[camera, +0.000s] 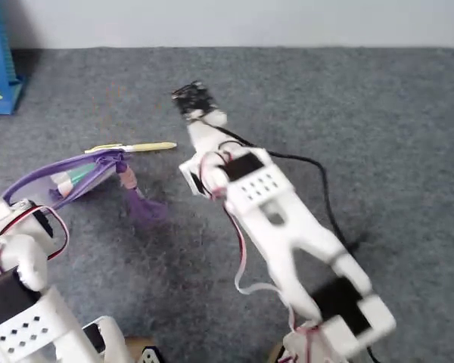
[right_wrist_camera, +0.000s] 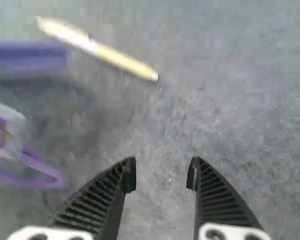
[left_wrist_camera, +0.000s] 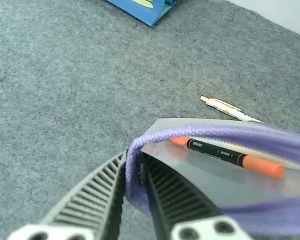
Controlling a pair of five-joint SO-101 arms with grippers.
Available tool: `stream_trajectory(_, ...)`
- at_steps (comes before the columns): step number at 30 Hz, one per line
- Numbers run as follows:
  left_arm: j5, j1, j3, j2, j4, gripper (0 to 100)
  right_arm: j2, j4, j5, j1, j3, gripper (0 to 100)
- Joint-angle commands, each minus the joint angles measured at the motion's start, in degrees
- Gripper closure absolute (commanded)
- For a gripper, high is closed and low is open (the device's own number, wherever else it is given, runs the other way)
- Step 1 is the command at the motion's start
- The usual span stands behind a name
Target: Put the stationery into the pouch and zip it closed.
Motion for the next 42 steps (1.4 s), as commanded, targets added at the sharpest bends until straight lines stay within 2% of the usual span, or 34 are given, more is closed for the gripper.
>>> stream_trajectory(1, -1.3, -0.4, -0.1, 0.0, -0.8, 99, 9.7, 1.8, 8.4, 0.7, -12.6, 81.9)
stream_trajectory(10, -1.4, -0.4, 0.0, 0.0, -0.5, 99, 35.1, 1.9, 20.9, 0.5, -39.7, 81.8)
stream_trajectory(19, -1.4, -0.4, 0.2, 0.0, -0.5, 99, 51.3, 2.2, 25.7, -1.8, -60.2, 81.8)
stream_trajectory(28, -1.4, -0.4, 0.3, 0.0, -0.4, 99, 54.2, 5.6, 25.8, -4.0, -65.5, 82.2)
stream_trajectory(42, -1.5, -0.4, 0.0, -0.1, 0.7, 99, 63.2, 0.0, 25.6, -4.4, -68.0, 82.2)
